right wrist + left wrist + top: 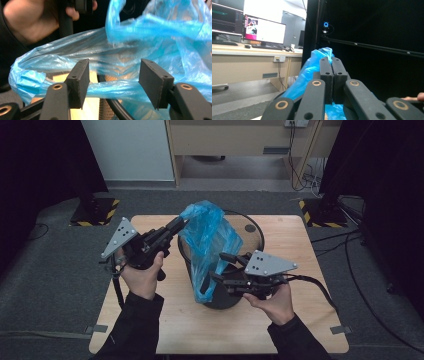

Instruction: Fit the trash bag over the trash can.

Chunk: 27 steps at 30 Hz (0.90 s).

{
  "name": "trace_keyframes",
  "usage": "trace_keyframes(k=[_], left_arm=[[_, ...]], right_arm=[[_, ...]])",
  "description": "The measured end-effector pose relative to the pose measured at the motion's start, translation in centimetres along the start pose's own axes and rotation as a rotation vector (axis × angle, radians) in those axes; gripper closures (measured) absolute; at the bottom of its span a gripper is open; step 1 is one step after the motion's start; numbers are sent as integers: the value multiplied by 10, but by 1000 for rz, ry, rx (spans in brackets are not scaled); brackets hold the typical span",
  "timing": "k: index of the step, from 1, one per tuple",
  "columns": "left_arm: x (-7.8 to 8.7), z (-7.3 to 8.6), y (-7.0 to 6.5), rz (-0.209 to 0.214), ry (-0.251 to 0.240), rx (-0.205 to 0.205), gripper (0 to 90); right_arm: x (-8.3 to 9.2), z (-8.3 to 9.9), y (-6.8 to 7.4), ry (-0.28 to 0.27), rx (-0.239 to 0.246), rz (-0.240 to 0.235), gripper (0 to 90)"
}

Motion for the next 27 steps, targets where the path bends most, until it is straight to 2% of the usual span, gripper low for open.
trace_keyframes(k=[4, 6, 12, 18, 22, 23, 24, 26, 27], left_arm=[[9, -1, 7, -23, -16, 10, 890], [14, -1, 11, -34, -19, 14, 891], [34, 0, 26, -80, -35, 34, 891], [50, 8, 38, -116, -25, 44, 891], [56, 17, 44, -134, -4, 50, 891], [59, 20, 47, -150, 3, 55, 891], [60, 22, 48, -153, 5, 57, 891], [62, 26, 51, -161, 17, 61, 891], [63, 28, 52, -163, 21, 63, 891]], right_arm=[[-4, 7, 0, 47, 32, 4, 558], [-6, 10, 1, 63, 42, -10, 621], [-4, 10, 2, 72, 41, -29, 636], [-2, 7, 2, 59, 25, -42, 625], [-1, 8, 1, 55, 31, -37, 667], [0, 8, 0, 45, 13, -44, 675], [1, 10, -2, 29, -26, -61, 680], [2, 10, -3, 27, -32, -71, 695], [4, 9, -3, 21, -32, -75, 737]])
Point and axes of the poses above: each handheld gripper's, and its own axes: x roughly backward along the jaws, z roughly out of its underside, y roughly to its left, the point moved 4 cm from there along -x, roughly forward along the jaws, and after that the axes turned 7 degrees about z, right-handed, at the moved point
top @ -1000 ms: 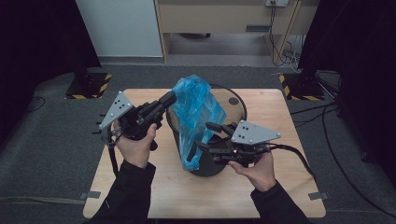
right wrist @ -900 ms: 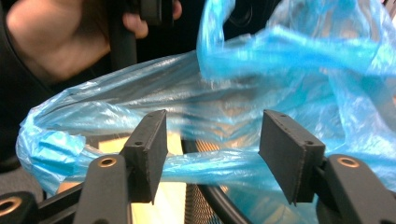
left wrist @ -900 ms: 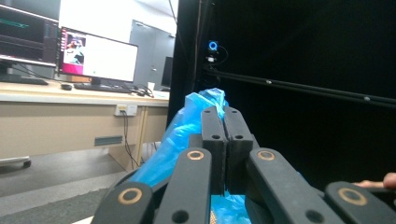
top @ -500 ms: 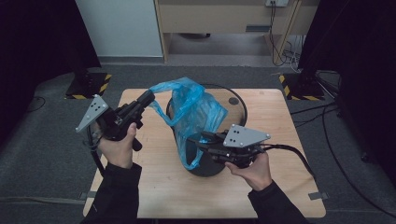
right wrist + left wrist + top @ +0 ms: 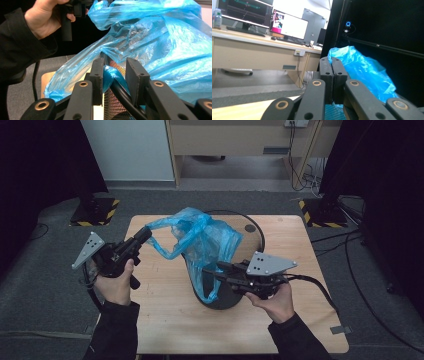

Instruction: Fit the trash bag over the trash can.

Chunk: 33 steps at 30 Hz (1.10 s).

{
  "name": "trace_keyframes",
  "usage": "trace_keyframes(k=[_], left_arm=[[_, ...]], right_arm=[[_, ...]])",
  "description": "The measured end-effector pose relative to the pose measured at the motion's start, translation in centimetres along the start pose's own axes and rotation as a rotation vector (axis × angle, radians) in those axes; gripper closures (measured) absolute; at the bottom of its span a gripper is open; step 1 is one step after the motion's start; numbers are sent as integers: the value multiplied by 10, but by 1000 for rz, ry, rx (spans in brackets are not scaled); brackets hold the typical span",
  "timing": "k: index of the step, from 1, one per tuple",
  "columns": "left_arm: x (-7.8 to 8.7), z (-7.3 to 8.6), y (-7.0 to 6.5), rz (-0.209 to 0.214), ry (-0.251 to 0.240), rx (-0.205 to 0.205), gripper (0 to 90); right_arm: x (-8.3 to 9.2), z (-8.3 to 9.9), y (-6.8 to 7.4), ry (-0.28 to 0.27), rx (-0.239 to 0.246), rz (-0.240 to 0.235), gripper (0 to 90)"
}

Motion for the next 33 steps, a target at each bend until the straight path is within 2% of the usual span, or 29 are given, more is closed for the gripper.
trace_keyframes(k=[2, 5, 10, 17, 20, 22, 25, 29, 33], left_arm=[[1, 4, 2, -1, 8, 7, 891], [2, 9, 3, -3, 24, 10, 891], [1, 22, 6, -14, 69, 10, 890], [-6, 51, 2, 3, 159, 25, 890], [-7, 59, 1, 6, 182, 29, 889], [-7, 66, -1, 10, 201, 32, 889], [-6, 73, -2, 14, 220, 37, 889], [-4, 82, -3, 21, 236, 55, 888], [-6, 89, -4, 22, 261, 55, 887]], right_arm=[[3, -2, 0, -16, -11, -9, 819], [10, -4, -4, -16, -12, 9, 857], [24, -3, -18, -24, -40, 38, 880], [51, 0, -41, -46, -78, 102, 885], [52, 2, -43, -44, -108, 112, 821], [50, 3, -42, -44, -116, 118, 727], [49, 4, -44, -40, -131, 172, 603], [49, 10, -47, -36, -149, 199, 554], [45, 14, -42, -21, -182, 162, 569]])
Point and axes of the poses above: each handheld gripper's, and its own axes: x roughly backward along the jaws, z roughly out of its underside, y roughly to its left, the point moved 4 cm from there along -x, roughly forward along the jaws, and after that the axes turned 7 degrees about z, right-handed, at the moved point
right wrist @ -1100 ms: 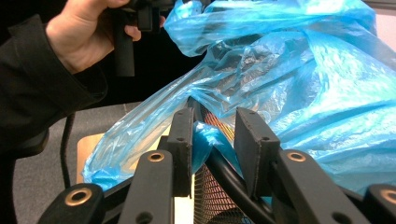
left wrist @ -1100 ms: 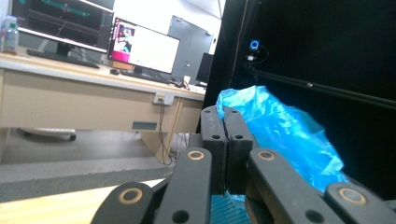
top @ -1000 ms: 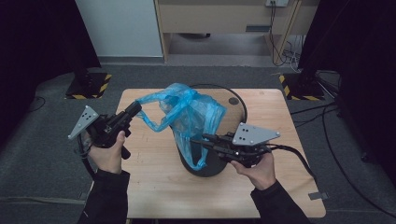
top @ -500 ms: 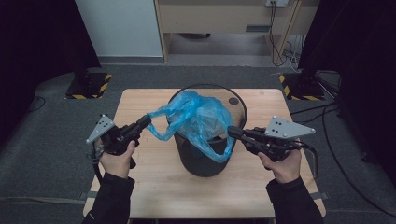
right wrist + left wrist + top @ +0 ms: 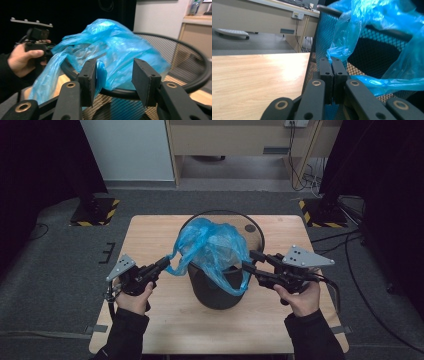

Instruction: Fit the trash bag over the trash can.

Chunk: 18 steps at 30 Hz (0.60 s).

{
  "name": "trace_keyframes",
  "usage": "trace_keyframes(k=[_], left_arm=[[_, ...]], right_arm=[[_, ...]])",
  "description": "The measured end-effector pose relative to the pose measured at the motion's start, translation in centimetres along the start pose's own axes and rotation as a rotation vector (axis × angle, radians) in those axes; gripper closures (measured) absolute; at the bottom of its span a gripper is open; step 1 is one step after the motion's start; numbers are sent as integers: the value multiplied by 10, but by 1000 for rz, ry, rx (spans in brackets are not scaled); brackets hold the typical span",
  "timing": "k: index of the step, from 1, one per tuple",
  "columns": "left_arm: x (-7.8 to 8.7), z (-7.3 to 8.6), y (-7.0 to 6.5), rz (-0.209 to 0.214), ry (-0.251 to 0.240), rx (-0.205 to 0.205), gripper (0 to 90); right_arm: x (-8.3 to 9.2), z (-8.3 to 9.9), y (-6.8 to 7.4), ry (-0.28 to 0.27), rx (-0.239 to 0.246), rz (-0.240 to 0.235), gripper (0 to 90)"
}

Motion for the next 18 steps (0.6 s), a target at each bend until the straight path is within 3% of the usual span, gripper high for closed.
trace_keyframes(k=[8, 13, 18], left_arm=[[-13, 14, -6, 15, 64, -12, 885], [-16, 21, -4, 14, 86, -3, 883], [-13, 19, 2, 2, 74, 11, 883]], right_arm=[[3, 1, 3, -2, -9, -20, 874], [8, 0, -3, -5, -16, -3, 896], [19, -4, -16, -21, -6, 46, 898]])
Point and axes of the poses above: each handheld gripper's, and its own axes: x roughly backward along the jaws, z roughly out of its underside, y roughly to its left, the point moved 4 cm from there along -x, roughly forward along the jaws, and after that the axes turned 7 degrees about z, right-handed, at the moved point
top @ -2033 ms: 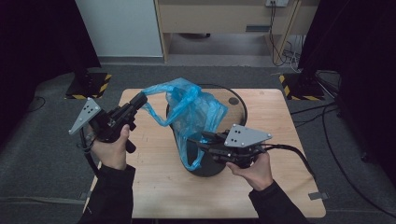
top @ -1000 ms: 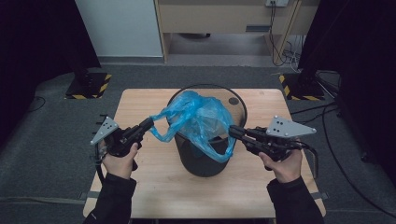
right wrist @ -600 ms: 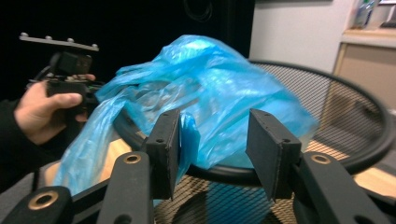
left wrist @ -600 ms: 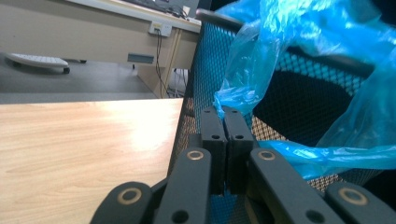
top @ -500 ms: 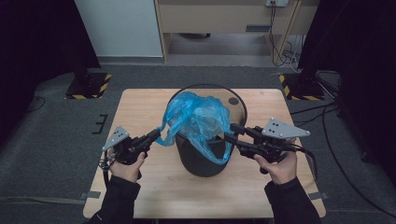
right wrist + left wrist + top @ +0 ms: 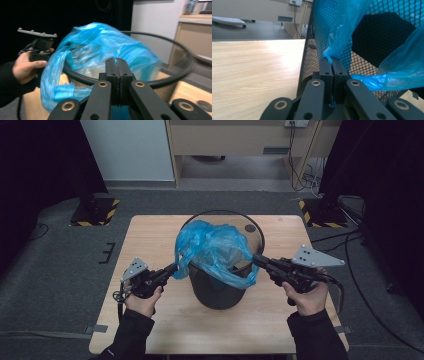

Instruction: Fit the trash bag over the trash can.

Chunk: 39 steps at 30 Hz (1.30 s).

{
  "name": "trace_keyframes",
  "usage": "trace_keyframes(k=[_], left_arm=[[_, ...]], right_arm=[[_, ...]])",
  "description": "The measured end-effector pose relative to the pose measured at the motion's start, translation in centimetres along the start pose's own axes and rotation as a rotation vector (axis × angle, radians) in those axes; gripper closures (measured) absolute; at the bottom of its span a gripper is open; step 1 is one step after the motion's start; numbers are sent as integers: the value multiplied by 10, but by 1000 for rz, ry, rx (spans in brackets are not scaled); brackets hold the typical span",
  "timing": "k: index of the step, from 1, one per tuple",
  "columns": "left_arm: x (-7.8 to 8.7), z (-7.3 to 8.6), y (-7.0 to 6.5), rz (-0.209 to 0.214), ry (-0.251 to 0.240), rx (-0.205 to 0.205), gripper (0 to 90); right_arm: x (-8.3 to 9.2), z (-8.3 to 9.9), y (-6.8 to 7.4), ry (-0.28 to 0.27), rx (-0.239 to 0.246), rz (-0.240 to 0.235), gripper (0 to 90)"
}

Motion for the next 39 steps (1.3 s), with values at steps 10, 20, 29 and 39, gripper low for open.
trace_keyframes(k=[10, 20, 29, 39], left_arm=[[2, -2, 5, 6, -27, 33, 873], [31, -34, 9, -39, -237, -48, 525], [43, -52, 10, -86, -273, -131, 312], [40, -63, -26, 35, -275, -222, 297]], right_arm=[[19, 1, -36, -23, 2, 161, 899], [20, -7, -35, -94, -6, 168, 895], [2, -18, -27, -81, 20, 150, 895], [-2, -17, -26, -75, 16, 152, 895]])
Point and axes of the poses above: each handheld gripper's, and its own axes: x roughly backward along the jaws, z roughly out of its underside, y roughly to its left, the point moved 4 cm from there along -x, roughly forward along the jaws, and after that the axes turned 7 degrees about z, right-handed, at the moved point
